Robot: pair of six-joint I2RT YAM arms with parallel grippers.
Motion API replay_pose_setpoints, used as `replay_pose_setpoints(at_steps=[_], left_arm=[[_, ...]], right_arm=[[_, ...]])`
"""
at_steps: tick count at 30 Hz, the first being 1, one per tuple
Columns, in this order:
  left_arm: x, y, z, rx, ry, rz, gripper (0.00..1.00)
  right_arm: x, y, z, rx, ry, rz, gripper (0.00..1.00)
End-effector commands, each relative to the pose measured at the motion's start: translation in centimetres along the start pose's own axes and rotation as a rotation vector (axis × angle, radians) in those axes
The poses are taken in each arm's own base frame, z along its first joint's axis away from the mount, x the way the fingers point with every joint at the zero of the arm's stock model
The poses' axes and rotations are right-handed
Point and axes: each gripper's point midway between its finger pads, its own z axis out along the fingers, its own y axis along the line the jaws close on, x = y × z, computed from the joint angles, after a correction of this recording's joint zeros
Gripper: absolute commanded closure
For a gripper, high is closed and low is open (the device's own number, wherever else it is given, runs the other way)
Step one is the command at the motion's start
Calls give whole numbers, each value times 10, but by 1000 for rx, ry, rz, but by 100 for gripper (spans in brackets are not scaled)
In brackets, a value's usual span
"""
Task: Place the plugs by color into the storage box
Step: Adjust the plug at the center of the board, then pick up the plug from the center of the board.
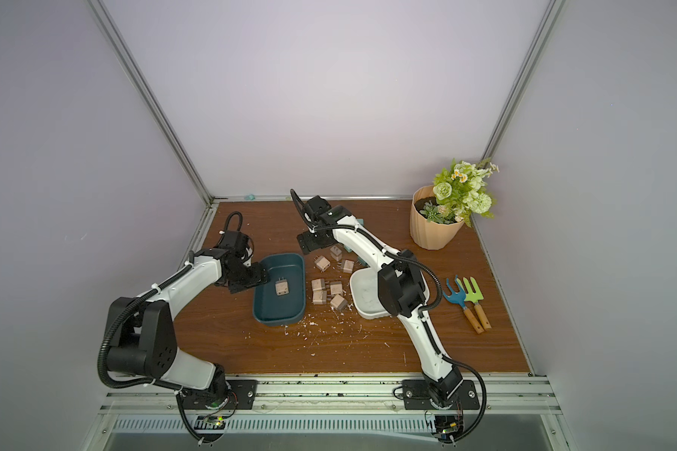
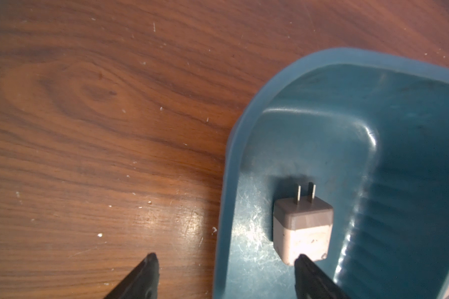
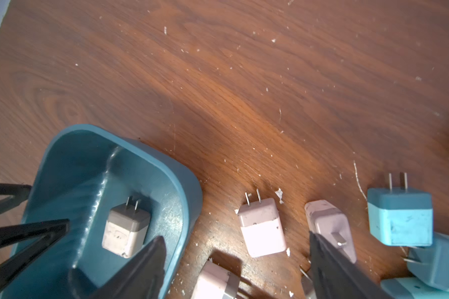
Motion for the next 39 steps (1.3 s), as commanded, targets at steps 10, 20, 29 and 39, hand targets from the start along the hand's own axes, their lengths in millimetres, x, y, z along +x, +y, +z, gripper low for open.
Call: replay_pose_setpoints(at_steps=[10, 20, 29, 39], left_arm=[[1, 3, -4, 2, -4, -24, 16], [9, 6, 0, 0, 13, -38, 17], [12, 2, 9, 28, 35, -52, 20], [-1, 0, 0, 25, -3, -44, 24]], right_arm=[[25, -6, 31, 11, 95, -140, 18], [56, -14, 61, 23, 166, -162, 24], [70, -24, 70, 47, 205, -189, 47], [37, -14, 40, 39, 111, -145, 60]])
